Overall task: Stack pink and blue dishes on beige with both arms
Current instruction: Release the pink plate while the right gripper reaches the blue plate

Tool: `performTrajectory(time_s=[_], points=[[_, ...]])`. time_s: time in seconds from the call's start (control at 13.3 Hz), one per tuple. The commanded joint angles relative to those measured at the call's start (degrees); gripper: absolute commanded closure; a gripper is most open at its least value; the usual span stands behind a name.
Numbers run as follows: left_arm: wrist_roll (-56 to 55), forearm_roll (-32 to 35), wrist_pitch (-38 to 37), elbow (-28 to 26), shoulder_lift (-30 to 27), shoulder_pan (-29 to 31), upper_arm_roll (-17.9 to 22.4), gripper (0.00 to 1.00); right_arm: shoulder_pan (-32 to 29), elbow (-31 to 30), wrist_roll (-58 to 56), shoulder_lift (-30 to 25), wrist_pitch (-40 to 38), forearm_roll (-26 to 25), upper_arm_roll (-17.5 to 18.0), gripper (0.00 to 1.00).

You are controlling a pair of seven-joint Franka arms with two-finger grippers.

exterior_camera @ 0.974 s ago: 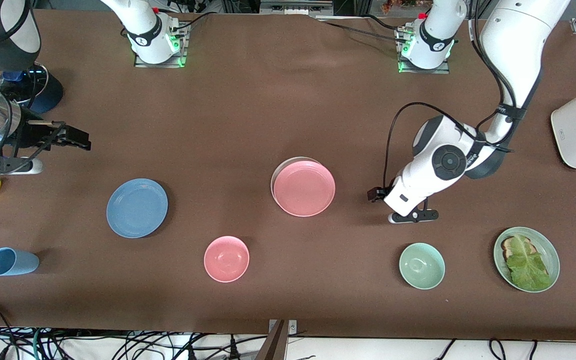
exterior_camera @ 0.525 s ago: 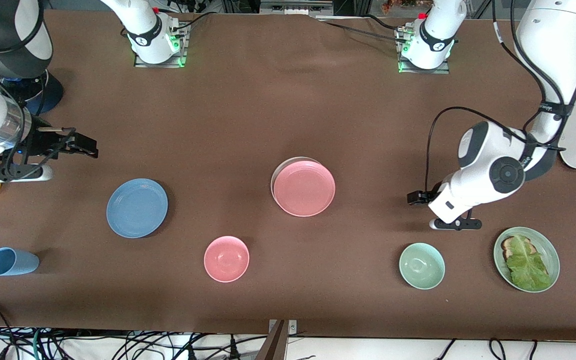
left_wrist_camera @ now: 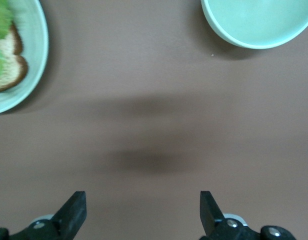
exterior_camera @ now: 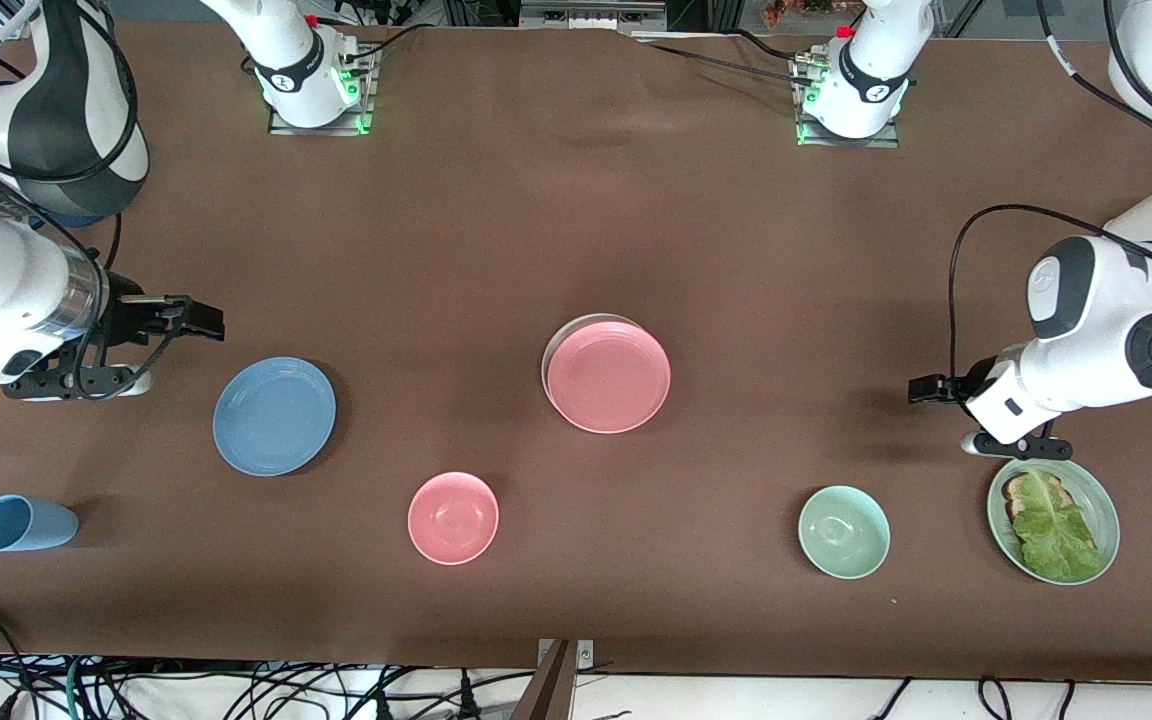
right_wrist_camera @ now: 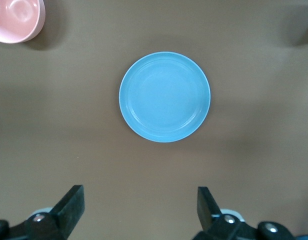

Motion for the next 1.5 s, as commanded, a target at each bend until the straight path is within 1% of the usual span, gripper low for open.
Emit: performTrajectory(time_s=[0.0, 0.07, 0.15, 0.3, 0.45, 0.6, 0.67, 0.82, 0.9, 1.2, 1.42], points=[[0.2, 0.5, -5.4, 1.9, -3.5, -0.4, -0.4, 0.00, -0.4, 0.9, -0.8, -0.4, -0.6, -0.2, 0.1, 0.00], [0.2, -1.0, -8.2, 2.8, -4.9, -0.7, 0.1, 0.00, -0.7, 0.8, -0.8, -0.3, -0.2, 0.0, 0.1, 0.00], [0.2, -3.1, -9.2, 2.7, -7.2, -2.5, 2.5, 0.00, -0.7, -0.1, -0.7, -0.2, 1.0, 0.0, 0.1, 0.00], [0.2, -7.1, -13.6, 2.7, -12.4, -9.7, 10.9, 0.00, -0.9, -3.6, -0.9, 0.3, 4.9, 0.1, 0.1, 0.00], [0.1, -9.0, -17.3, 2.7, -17.1, -16.3, 16.8, 0.00, -1.8, -7.1, -2.4, 0.7, 8.3, 0.0, 0.2, 0.00], [-0.5, -11.9, -20.0, 2.7, -21.6, -22.0, 22.0, 0.00, -3.6, -11.6, -6.7, 0.8, 16.6, -0.2, 0.2, 0.00], [-2.6, -12.8, -20.9, 2.7, -23.6, -23.8, 23.4, 0.00, -4.4, -12.6, -8.4, 1.7, 20.5, -0.2, 0.2, 0.00], [-6.8, -12.9, -21.0, 2.9, -26.3, -24.6, 23.4, 0.00, -7.1, -12.1, -13.1, 4.9, 22.1, -0.1, 0.4, 0.00], [-6.8, -12.6, -21.0, 3.1, -27.2, -25.4, 23.3, 0.00, -7.5, -12.2, -15.2, 6.4, 23.3, 0.1, 0.4, 0.00], [-6.5, -12.0, -21.8, 6.0, -27.5, -25.6, 23.0, 0.00, -8.8, -12.1, -16.2, 11.8, 29.5, 0.2, 0.4, 0.01], [-6.4, -11.8, -24.2, 7.3, -27.5, -25.0, 23.0, 0.00, -9.0, -12.1, -17.3, 15.8, 34.7, 1.9, 0.4, 0.06]])
